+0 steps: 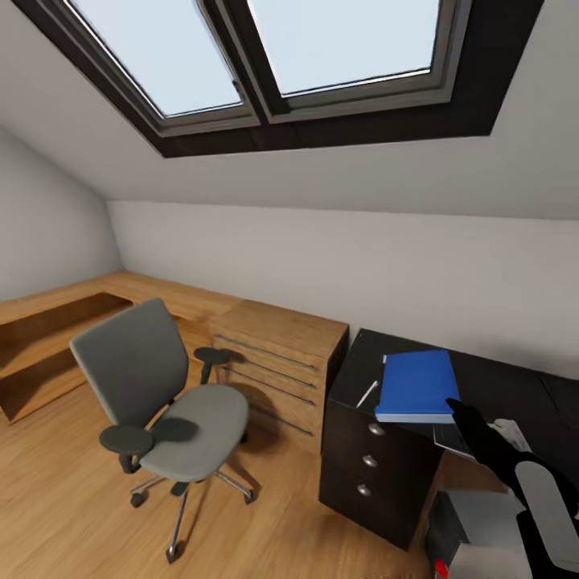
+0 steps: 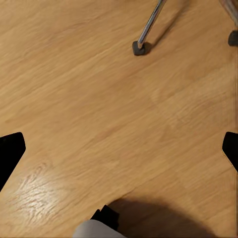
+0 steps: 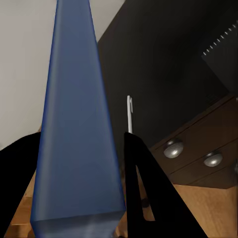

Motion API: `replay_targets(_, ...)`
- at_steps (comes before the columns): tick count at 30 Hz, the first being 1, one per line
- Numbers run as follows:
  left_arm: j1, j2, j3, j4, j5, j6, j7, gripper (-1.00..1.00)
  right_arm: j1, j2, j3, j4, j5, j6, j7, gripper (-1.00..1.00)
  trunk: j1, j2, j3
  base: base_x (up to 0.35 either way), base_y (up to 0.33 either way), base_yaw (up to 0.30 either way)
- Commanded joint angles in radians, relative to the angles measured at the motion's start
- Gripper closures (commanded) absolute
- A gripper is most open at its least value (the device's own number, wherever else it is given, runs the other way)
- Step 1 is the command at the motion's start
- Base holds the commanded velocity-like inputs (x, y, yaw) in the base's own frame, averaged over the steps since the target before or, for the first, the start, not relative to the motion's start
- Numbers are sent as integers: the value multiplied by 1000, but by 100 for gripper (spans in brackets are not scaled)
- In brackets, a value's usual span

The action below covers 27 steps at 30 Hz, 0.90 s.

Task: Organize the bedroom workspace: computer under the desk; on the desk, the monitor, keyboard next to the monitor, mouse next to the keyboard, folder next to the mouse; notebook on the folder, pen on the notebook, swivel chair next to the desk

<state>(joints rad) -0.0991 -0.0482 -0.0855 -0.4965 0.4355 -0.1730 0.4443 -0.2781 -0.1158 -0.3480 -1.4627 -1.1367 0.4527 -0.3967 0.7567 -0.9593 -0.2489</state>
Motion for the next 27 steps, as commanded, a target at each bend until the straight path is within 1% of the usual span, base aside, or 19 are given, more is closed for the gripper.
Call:
replay_targets(1, -1, 1, -8, 0, 11, -8, 7, -100, -1, 0, -2, -1, -9, 3, -8, 100, -4, 6, 2, 0, 0, -271)
replay_targets(17, -1, 1, -10, 1, 9, -16, 7, -100, -1, 0, -3, -1, -9, 3, -7, 100, -65, 118, 52, 0, 0, -268)
replay_targets(27, -1, 1, -10, 1, 10, -14, 7, -100, 0, 1, -2, -4, -12, 8, -8, 100, -103, 188, 83, 0, 0, -24)
